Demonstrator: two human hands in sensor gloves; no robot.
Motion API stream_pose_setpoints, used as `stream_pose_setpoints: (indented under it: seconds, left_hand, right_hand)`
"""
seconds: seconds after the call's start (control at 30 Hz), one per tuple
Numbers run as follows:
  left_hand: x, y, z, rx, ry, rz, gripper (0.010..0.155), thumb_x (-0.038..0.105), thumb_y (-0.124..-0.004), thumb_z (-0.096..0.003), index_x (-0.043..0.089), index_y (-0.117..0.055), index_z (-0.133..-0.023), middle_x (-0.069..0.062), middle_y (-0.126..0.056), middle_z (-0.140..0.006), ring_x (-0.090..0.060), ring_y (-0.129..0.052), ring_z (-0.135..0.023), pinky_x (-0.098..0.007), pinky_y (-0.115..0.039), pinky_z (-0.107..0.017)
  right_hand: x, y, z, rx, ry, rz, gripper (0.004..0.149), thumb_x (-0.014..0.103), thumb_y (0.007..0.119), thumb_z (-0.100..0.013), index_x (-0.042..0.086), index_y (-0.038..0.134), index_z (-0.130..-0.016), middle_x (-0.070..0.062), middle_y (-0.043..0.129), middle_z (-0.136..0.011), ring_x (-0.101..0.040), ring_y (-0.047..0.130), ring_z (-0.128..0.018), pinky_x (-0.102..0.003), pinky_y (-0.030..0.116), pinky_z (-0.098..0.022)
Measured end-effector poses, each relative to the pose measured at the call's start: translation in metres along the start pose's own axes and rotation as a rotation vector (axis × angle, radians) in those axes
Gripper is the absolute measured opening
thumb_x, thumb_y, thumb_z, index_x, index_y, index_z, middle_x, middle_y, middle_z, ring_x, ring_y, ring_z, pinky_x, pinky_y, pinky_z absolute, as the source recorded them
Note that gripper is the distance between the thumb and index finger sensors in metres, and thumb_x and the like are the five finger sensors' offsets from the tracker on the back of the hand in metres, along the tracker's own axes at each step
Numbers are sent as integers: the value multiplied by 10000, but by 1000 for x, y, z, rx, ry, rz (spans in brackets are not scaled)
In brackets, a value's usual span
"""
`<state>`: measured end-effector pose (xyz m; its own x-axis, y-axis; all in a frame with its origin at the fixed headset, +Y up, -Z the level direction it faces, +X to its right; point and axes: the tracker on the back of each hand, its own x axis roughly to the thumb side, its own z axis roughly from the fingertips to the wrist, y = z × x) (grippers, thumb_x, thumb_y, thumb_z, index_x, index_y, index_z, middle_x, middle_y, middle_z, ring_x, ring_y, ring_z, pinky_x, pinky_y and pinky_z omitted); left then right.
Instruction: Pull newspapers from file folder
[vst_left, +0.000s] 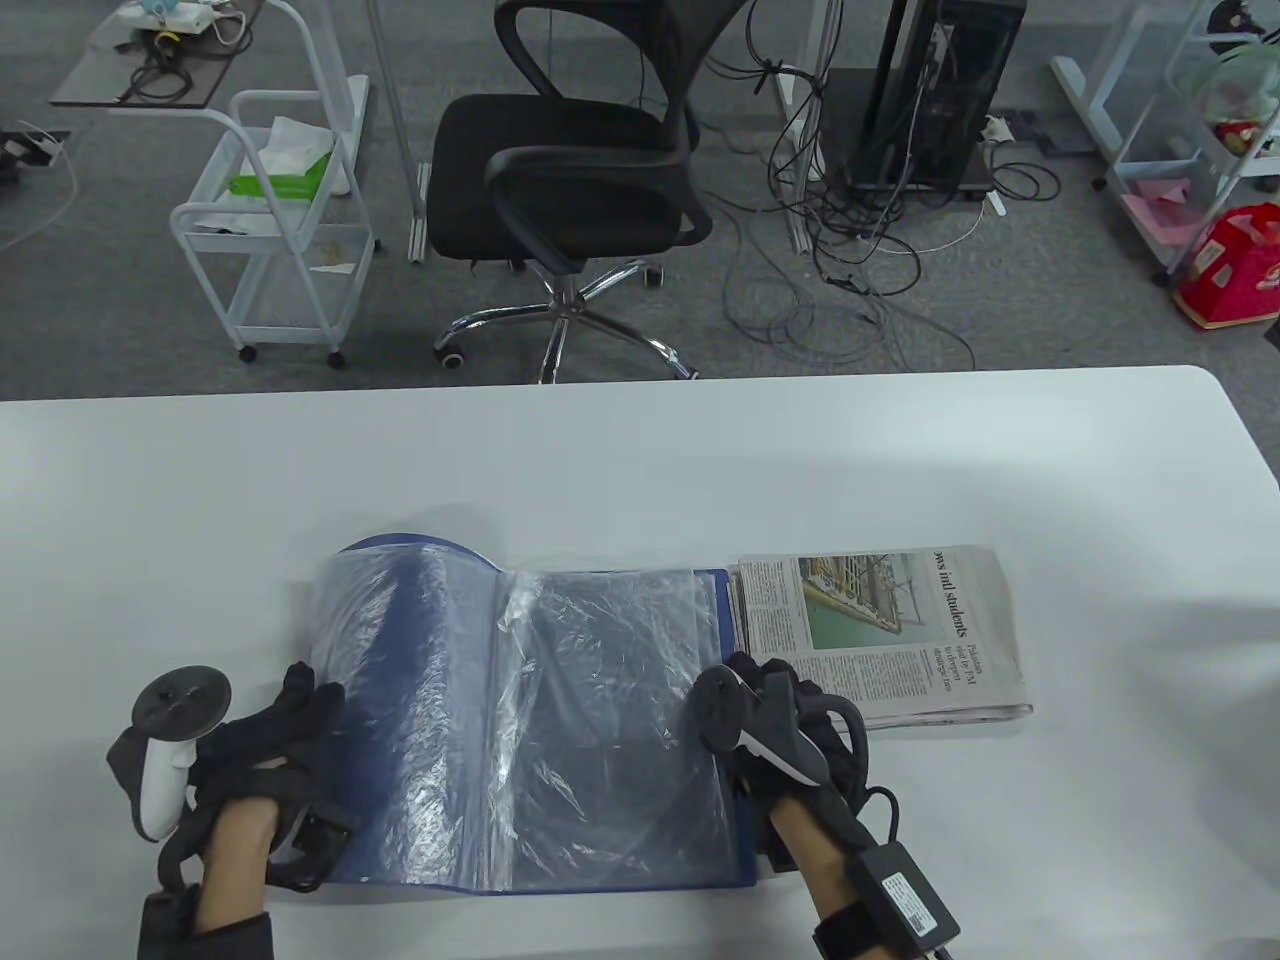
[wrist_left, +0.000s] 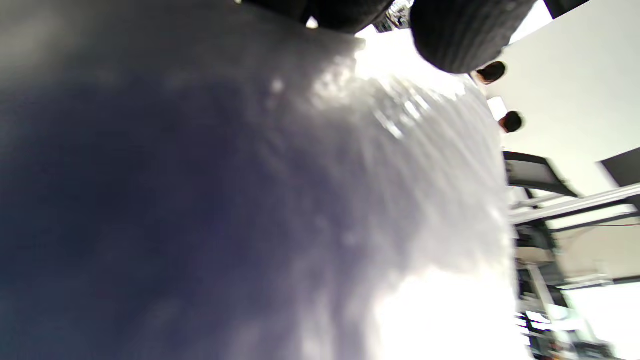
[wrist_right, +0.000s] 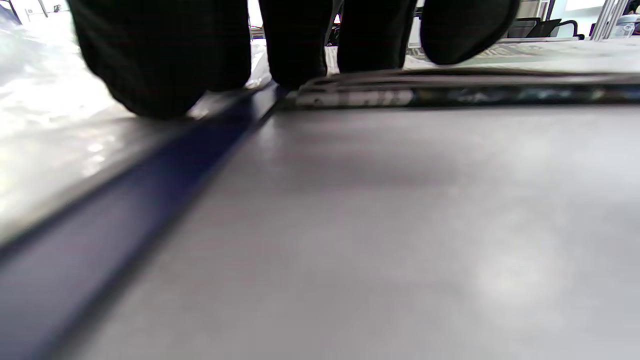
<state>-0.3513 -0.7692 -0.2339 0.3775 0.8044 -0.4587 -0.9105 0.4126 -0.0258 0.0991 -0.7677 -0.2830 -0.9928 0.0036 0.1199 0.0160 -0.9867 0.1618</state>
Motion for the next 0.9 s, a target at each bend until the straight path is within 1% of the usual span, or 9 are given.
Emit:
stream_pose_setpoints:
  seconds: [0.07,0.13,0.23,0.33,0.43,0.5,0.6,0.73,0.9]
  left_hand:
    - [7,-1,5,17,-52,54,756,519,-710,-490,199,-445,-1122,-197,-483,-1178,-656,-554,-978,-708,-564,-634]
    - [17,-2,10,30,-113,97,800,498,-751,-481,156,-423,-1125,-232,-475,-1181,-675,-613,-977,-726,-579,-629]
    - [33,-3,21,129,-145,4,853,434,-837,-454,49,-459,-1115,-325,-604,-1144,-567,-781,-925,-662,-640,-632]
    - [44,-8,27,110,-196,-13,839,368,-871,-456,2,-481,-1103,-255,-844,-995,-447,-918,-736,-594,-718,-581]
    - [54,-20,32,43,-238,3,813,349,-879,-456,-16,-524,-1089,-158,-979,-810,-298,-1071,-472,-508,-865,-427]
    - [59,-28,34,37,-259,-24,786,341,-882,-451,-22,-580,-1079,-116,-1034,-721,-230,-1120,-347,-457,-922,-338]
    - [71,-45,36,0,-286,-46,749,332,-880,-455,-27,-644,-1069,-88,-1060,-678,-189,-1146,-275,-412,-953,-275]
    - [90,-67,40,-33,-296,-40,588,325,-858,-473,38,-762,-977,-67,-1053,-677,-164,-1158,-242,-384,-968,-247]
    - [109,-100,38,-97,-271,-111,506,302,-838,-480,50,-788,-916,-74,-1050,-695,-176,-1173,-211,-371,-979,-205]
  right_hand:
    - [0,0,0,0,-1,1,556,447,828,-364,387,723,-907,5,707,-1048,-394,723,-964,-615,647,-645]
    - [0,0,0,0,-2,1,557,448,828,-364,387,721,-907,4,708,-1047,-392,724,-964,-615,647,-646]
    - [0,0,0,-1,-1,0,557,447,826,-365,385,722,-908,3,704,-1049,-392,722,-965,-615,646,-645]
    - [0,0,0,-3,-1,-1,556,450,828,-363,387,724,-905,4,711,-1045,-389,725,-964,-612,649,-645]
    - [0,0,0,-5,0,-5,558,452,832,-360,389,725,-904,5,716,-1042,-387,728,-961,-609,651,-645]
    - [0,0,-1,-4,0,-8,559,454,834,-359,388,726,-904,5,716,-1041,-387,728,-960,-608,651,-646]
    - [-1,0,-1,-4,-2,-15,560,456,837,-357,387,731,-903,9,719,-1040,-382,729,-961,-607,650,-648]
    - [-6,-2,-2,0,-2,-53,565,457,835,-357,368,737,-906,12,730,-1037,-371,733,-960,-606,649,-652]
    - [-17,-5,-4,10,9,-169,547,451,829,-361,350,762,-894,20,760,-1028,-349,737,-958,-598,655,-651]
